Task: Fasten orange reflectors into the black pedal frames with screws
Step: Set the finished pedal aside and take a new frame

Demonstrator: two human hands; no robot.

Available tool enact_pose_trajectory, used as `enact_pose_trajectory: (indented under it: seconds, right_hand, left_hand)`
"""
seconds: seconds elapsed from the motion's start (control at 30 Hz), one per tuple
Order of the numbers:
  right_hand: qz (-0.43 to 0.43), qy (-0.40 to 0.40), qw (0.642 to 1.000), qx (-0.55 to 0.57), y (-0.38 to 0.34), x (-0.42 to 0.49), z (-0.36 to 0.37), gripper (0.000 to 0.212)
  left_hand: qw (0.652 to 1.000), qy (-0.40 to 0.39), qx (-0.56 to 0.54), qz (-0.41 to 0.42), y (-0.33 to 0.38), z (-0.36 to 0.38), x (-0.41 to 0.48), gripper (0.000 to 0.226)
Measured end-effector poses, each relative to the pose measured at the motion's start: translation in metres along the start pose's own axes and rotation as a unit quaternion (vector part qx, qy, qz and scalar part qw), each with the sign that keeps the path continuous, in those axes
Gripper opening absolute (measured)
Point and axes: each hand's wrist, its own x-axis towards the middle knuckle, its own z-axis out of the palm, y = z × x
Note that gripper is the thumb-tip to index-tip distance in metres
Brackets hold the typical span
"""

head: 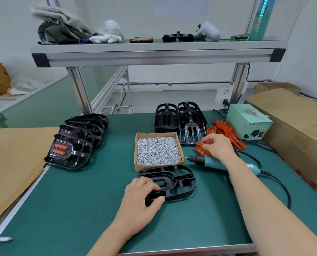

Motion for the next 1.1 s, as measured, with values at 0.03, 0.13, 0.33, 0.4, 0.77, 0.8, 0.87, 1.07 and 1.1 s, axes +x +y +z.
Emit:
enact_pose_trajectory:
  seconds: [0.03, 0.13, 0.33, 0.4, 0.77, 0.8, 0.87, 1.07, 1.1]
  right_hand:
    - [0.002, 0.003, 1.0, 0.011, 0.001, 0.001, 0.001, 0.019]
    - [0.005, 0.031, 0.999, 0.026, 0.006, 0.003, 0.001, 0.024]
    - [0.011, 0.153, 0.984, 0.088, 0.009, 0.0, -0.002, 0.031]
    - [0.01, 0.182, 0.973, 0.141, 0.005, -0.003, -0.004, 0.033]
    - [0.028, 0.029, 0.814, 0.579, -0.064, -0.065, 0.01, 0.025]
    - [0.031, 0.015, 0.81, 0.586, -0.069, -0.071, 0.013, 0.025]
    - [0.033, -0.012, 0.807, 0.589, -0.078, -0.085, 0.02, 0.025]
    - [0.031, -0.042, 0.793, 0.607, -0.087, -0.112, 0.033, 0.022]
    - [0.033, -0.044, 0.792, 0.608, -0.087, -0.115, 0.035, 0.021]
  left_hand:
    - [1.0, 0.0, -0.001, 0.0, 0.0, 0.0, 0.0, 0.031]
    - [1.0, -0.003, -0.002, -0.003, 0.001, 0.0, 0.0, 0.03]
    - [1.0, -0.005, -0.001, -0.003, 0.002, -0.002, 0.0, 0.029]
    - [1.0, -0.006, 0.0, -0.002, 0.003, -0.003, 0.0, 0.031]
    - [0.99, 0.116, -0.057, -0.047, 0.017, -0.008, 0.008, 0.012]
    - [0.987, 0.122, -0.081, -0.064, 0.02, -0.009, 0.012, 0.015]
    - [0.972, 0.122, -0.169, -0.11, 0.027, -0.013, 0.022, 0.018]
    - [0.876, 0.095, -0.419, -0.22, 0.04, -0.023, 0.042, 0.013]
    - [0.867, 0.093, -0.435, -0.226, 0.04, -0.023, 0.042, 0.012]
